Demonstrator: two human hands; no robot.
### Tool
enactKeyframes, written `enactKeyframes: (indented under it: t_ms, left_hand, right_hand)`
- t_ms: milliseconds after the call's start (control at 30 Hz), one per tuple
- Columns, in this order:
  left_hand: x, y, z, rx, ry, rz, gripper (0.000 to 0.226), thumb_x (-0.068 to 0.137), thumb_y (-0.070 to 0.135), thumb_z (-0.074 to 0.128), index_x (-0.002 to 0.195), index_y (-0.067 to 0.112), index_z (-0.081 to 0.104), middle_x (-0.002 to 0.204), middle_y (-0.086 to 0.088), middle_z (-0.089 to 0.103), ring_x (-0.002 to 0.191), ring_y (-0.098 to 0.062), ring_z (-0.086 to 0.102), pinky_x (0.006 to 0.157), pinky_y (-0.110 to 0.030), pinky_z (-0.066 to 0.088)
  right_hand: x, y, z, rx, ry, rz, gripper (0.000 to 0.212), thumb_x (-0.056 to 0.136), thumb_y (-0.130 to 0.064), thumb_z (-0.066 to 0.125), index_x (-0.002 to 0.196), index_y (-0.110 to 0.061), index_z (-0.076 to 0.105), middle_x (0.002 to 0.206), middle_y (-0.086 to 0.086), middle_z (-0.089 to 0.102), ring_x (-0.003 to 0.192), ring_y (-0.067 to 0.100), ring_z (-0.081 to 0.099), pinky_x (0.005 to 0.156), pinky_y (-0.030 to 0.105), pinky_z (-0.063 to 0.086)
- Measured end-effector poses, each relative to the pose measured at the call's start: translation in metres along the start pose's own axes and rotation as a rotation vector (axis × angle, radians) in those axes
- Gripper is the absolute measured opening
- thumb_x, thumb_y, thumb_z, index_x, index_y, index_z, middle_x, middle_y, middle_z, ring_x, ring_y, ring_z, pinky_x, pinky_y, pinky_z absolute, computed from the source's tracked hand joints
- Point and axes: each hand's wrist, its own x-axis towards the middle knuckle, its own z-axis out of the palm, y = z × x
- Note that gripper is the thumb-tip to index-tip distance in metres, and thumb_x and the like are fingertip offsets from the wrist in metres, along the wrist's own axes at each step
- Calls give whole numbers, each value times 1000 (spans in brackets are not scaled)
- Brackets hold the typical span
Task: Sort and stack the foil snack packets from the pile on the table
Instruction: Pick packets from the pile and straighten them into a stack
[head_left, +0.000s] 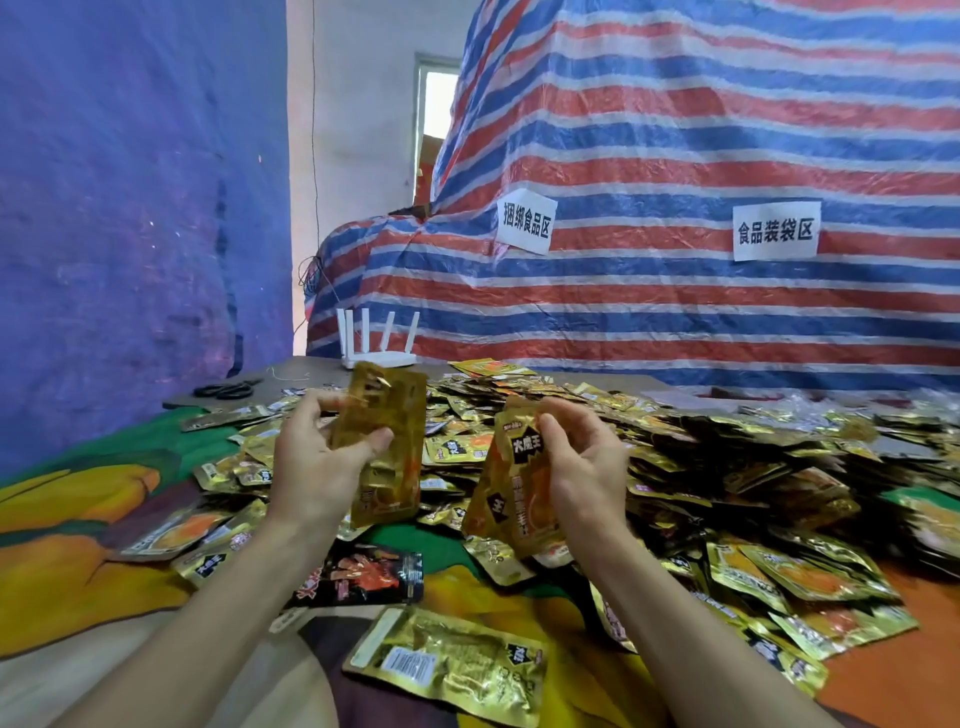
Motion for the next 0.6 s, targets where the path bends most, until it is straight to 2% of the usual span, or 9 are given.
enactKeyframes:
  t_ms: [67, 133, 233, 300, 367, 400, 433, 500, 600]
  left_hand:
    - [-3, -8, 1, -17, -81, -98, 37, 76, -9, 75, 98, 17, 61, 89, -9, 77, 74, -22, 75, 53, -37, 59]
    - [-8, -17, 3, 43, -195, -162, 39, 72, -8, 77, 100, 17, 66, 88, -3, 78, 73, -17, 75, 52, -29, 58]
    - [-12, -26, 4, 78, -348, -207, 40, 78, -6, 75, 95, 29, 69, 90, 0, 78, 77, -16, 75, 55, -27, 58]
    - [-11, -26, 4, 110, -397, -180, 44, 86, -6, 69, 94, 38, 68, 93, 4, 78, 80, -14, 75, 58, -25, 58]
    - [-10, -26, 2, 140, -411, -179, 41, 92, -4, 64, 108, 34, 64, 98, 7, 77, 86, -14, 75, 63, -26, 59]
    - [-10, -25, 2, 145, -411, -201, 39, 93, -3, 62, 112, 31, 60, 98, 7, 77, 87, -15, 75, 64, -28, 60]
    - [-10, -25, 2, 150, -401, -226, 38, 94, -4, 61, 113, 28, 58, 97, 5, 77, 87, -17, 75, 64, -31, 60]
    - [-9, -23, 3, 162, -362, -261, 35, 93, -8, 59, 112, 22, 59, 94, -2, 78, 85, -22, 75, 66, -39, 60]
    - [-7, -17, 6, 65, -309, -314, 32, 93, -10, 52, 110, 15, 62, 89, -8, 77, 77, -23, 75, 59, -38, 59]
  right_hand:
    - [-6, 2, 4, 2, -99, 70, 12, 102, -16, 58, 98, -25, 65, 101, 8, 71, 98, 34, 69, 79, 50, 62]
    - [-10, 5, 7, -33, -174, 88, 12, 104, -18, 54, 99, -25, 62, 102, 12, 69, 96, 37, 68, 77, 52, 61]
    - [-12, 4, 11, -113, -203, 14, 17, 106, -21, 50, 99, -33, 59, 97, -1, 68, 88, 26, 68, 68, 36, 58]
    - [-15, 5, 11, -110, -220, 1, 20, 107, -21, 47, 105, -37, 59, 96, -6, 67, 80, 35, 66, 66, 44, 59]
    - [-16, 7, 12, -85, -234, 61, 17, 107, -25, 48, 113, -38, 56, 94, -7, 68, 81, 42, 67, 70, 51, 58]
    - [-16, 8, 12, -79, -224, 102, 12, 106, -28, 50, 113, -37, 54, 92, -10, 69, 81, 35, 70, 70, 48, 60]
    - [-15, 9, 12, -68, -206, 136, 7, 105, -30, 52, 108, -36, 54, 87, -12, 70, 78, 23, 73, 65, 37, 62]
    - [-13, 7, 12, -30, -164, 191, 11, 103, -30, 56, 93, -33, 57, 76, -14, 74, 73, 6, 73, 60, 21, 58]
    - [-8, 4, 11, 105, -110, 321, 12, 101, -32, 60, 90, -30, 64, 81, 1, 75, 72, 18, 75, 63, 36, 63]
